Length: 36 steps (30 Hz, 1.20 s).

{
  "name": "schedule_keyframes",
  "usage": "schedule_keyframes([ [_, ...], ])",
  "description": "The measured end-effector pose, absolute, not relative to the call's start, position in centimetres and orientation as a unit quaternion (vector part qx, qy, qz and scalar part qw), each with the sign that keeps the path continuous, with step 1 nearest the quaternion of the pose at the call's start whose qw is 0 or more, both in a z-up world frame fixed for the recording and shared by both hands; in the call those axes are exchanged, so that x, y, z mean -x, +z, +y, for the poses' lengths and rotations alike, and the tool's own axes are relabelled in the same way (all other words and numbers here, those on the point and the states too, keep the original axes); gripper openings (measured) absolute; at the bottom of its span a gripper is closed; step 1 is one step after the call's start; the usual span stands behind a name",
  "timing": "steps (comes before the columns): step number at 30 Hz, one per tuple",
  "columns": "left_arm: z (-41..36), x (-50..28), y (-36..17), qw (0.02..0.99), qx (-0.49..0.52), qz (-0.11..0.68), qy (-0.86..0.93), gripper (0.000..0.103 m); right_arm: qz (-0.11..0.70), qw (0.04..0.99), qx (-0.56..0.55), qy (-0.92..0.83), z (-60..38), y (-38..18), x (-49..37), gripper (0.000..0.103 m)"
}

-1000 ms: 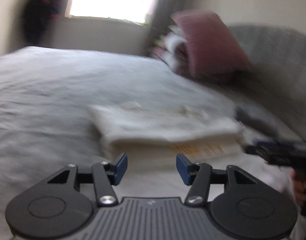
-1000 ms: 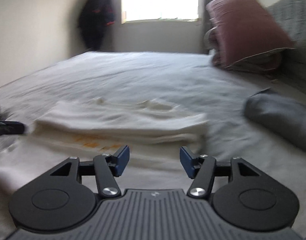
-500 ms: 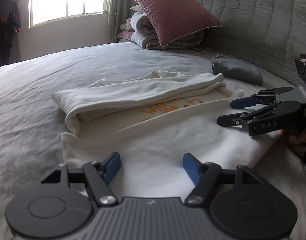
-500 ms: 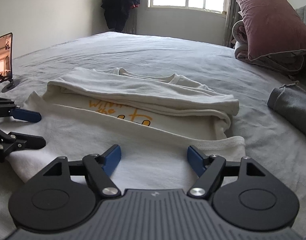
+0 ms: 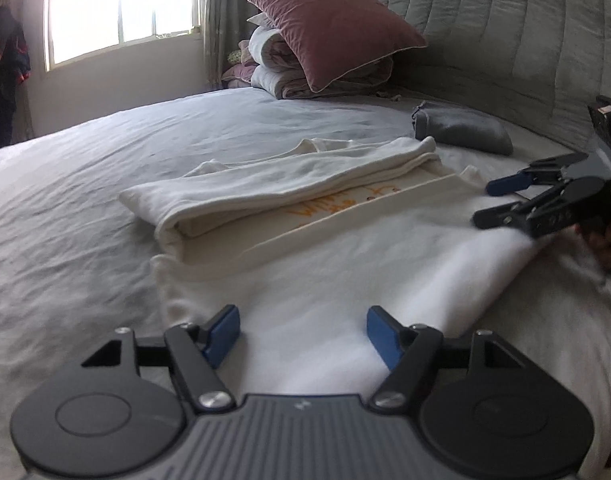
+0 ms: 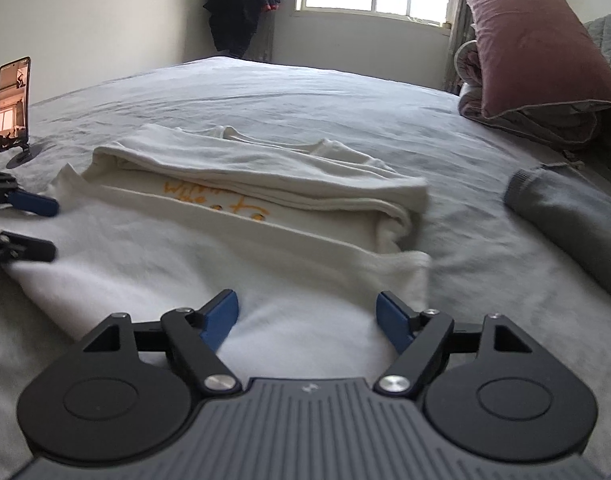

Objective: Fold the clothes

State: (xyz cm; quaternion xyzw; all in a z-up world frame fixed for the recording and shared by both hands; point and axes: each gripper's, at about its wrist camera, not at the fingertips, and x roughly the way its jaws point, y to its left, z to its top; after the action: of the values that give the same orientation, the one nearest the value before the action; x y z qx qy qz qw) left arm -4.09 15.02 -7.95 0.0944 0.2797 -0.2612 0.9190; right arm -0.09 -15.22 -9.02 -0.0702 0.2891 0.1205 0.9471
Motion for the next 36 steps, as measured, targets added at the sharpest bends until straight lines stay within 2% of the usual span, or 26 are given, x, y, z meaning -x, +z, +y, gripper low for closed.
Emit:
schedule_keyframes([
  [4, 16.5, 4.3, -7.1, 0.916, -0.088, 0.298, -0.253, 0.072, 0.299, 0.946, 0.064, 0.105, -16.6, -8.7, 1.0, 0.081],
  [12, 18.7, 2.7, -4.2, 0.901, -0.002, 0.371, -0.225, 0.072, 0.347, 0.936, -0.019, 0.057, -19.7, -6.9, 1.3, 0.081],
  [17, 22.2, 0.8, -4.5, 0.853, 0.120, 0.464, -0.205, 0.072, 0.398, 0.909, -0.108, 0.061, -22.7, -6.1, 1.3, 0.081],
  [22, 24.8, 0.3, -6.4, 0.800, 0.196, 0.513, -0.241, 0.053, 0.445, 0.859, -0.240, 0.087, -26.3, -6.5, 1.4, 0.081],
  [26, 26.0, 0.1, -8.0, 0.765, 0.242, 0.528, -0.277, 0.048, 0.479, 0.818, -0.290, 0.130, -27.8, -7.0, 1.3, 0.070],
  [34, 25.3, -0.1, -10.1, 0.730, 0.296, 0.532, -0.310, 0.047, 0.496, 0.787, -0.311, 0.192, -25.9, -8.4, 0.9, 0.066],
  [36, 25.1, -0.1, -10.1, 0.728, 0.305, 0.534, -0.304, 0.045, 0.500, 0.780, -0.318, 0.201, -25.6, -8.7, 0.3, 0.054],
])
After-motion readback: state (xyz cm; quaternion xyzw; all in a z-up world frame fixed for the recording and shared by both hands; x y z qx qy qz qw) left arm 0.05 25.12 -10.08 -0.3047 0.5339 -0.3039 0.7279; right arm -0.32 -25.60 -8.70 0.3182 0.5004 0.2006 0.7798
